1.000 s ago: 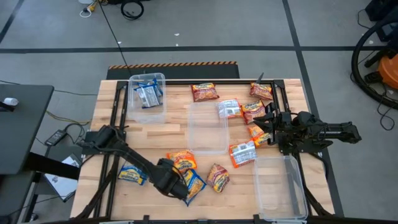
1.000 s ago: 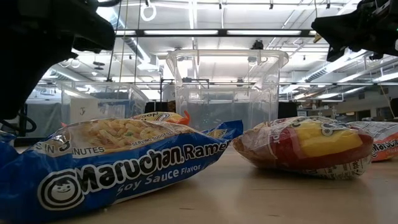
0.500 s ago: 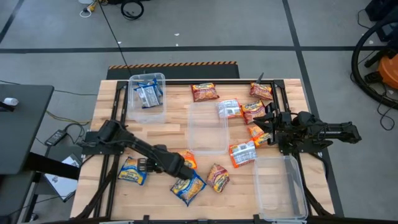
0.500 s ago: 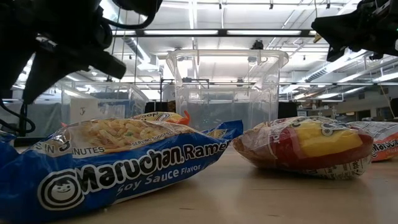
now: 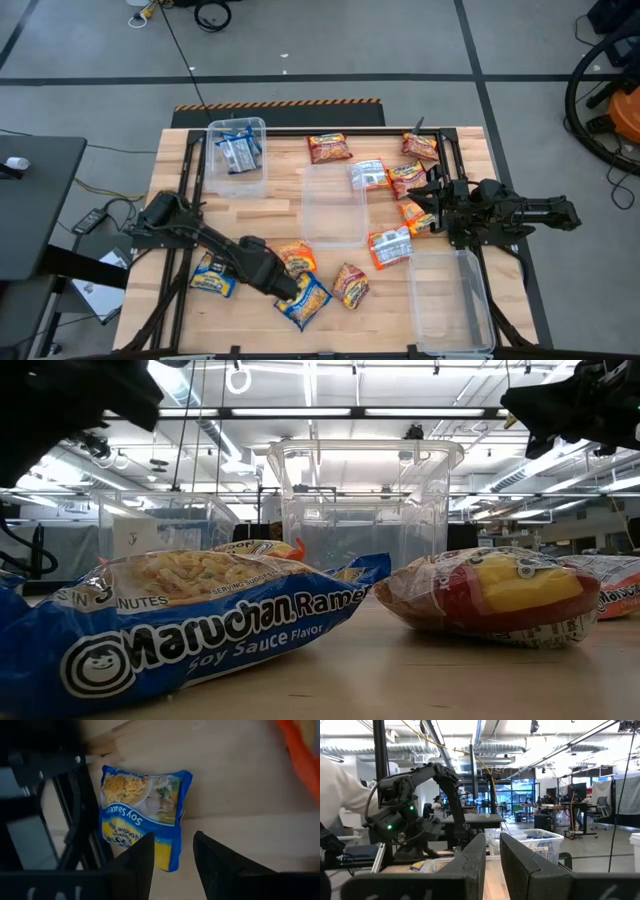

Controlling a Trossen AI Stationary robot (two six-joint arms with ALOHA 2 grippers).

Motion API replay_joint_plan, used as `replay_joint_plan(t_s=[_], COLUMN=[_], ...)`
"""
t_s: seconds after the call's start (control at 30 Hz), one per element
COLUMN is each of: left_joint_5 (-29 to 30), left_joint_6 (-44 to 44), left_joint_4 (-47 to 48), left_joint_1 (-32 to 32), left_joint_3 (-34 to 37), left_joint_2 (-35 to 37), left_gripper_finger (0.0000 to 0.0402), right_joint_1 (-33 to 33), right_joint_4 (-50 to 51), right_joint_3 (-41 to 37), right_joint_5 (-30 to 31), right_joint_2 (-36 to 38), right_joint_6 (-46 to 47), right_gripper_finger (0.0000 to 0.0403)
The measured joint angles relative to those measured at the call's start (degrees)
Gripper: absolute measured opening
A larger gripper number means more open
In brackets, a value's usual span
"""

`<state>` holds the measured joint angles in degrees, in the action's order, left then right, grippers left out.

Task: Sort Maruchan noodles
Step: Put the blue noodle pack into the top transparent bin

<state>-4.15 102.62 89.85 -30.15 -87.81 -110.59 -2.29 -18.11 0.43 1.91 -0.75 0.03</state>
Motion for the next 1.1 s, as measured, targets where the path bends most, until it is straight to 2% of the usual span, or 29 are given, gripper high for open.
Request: replay_joint_plan(t_s=[0.17, 0.23, 0.4, 0.5, 0.63, 0.87, 1.1], left_joint_5=[0.21, 2.40, 6.65, 6.98, 5.20, 1.12, -1.81], left_joint_6=[-1.48, -1.78, -5.79, -7.34, -6.83, -4.67, -4.09], left_joint_4=[-0.78, -2.42, -3.33, -2.48, -2.62, -3.11, -0.12], left_joint_1=[-2.84, -3.55, -2.96, -2.18, -1.46, -1.40, -1.20], left_joint_3=[0.08, 0.07, 0.09, 0.09, 0.09, 0.09, 0.11], left_joint_2=[-0.08, -0.24, -1.62, -3.18, -5.71, -9.09, -13.45], left_gripper_finger=[0.0142, 0.0142, 0.0142, 0.0142, 0.0156, 0.0213, 0.0206], right_joint_1=[0.00, -0.02, -0.02, -0.01, 0.00, -0.01, -0.02], right_joint_4=[-0.25, -0.21, -0.22, -0.11, -0.20, -0.22, -0.22], right_joint_3=[0.00, 0.00, 0.00, 0.00, 0.00, 0.00, 0.00], right_joint_5=[-0.02, 0.00, 0.00, 0.00, 0.00, 0.00, 0.00], right_joint_2=[0.02, 0.01, 0.00, 0.00, 0.02, 0.01, 0.00], right_joint_6=[0.00, 0.00, 0.00, 0.00, 0.00, 0.00, 0.00], right_gripper_finger=[0.0064, 0.0064, 0.0064, 0.0064, 0.0064, 0.0064, 0.0064])
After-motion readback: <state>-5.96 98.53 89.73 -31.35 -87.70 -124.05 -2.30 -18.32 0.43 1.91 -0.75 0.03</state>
